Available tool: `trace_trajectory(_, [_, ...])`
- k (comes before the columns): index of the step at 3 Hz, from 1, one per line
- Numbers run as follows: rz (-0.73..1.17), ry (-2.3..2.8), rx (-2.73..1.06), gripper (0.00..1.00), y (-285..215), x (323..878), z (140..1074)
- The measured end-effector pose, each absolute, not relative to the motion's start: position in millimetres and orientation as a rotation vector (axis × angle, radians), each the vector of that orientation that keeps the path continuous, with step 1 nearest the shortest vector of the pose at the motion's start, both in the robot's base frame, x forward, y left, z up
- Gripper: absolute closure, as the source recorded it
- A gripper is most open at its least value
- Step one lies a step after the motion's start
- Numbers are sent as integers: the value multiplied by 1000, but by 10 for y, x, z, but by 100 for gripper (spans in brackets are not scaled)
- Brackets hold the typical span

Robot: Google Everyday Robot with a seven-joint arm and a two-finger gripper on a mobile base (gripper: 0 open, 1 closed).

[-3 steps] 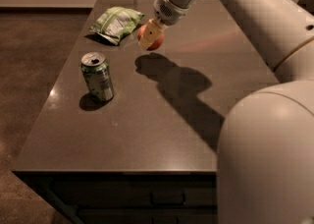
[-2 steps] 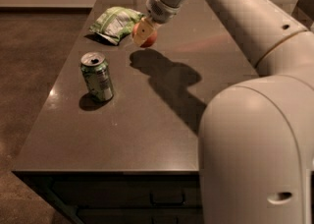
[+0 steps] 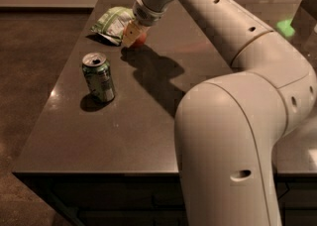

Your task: Move apple near green jalapeno chip bag

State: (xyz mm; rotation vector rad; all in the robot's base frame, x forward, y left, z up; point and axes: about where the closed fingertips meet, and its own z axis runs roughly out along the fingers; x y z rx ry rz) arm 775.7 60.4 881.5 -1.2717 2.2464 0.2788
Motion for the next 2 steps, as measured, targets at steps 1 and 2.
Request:
trace_trajectory(1, [267,2262,-1272,85,710,7832,8709])
trace_trajectory(2, [261,2264,-1271,62,777,7881,8652])
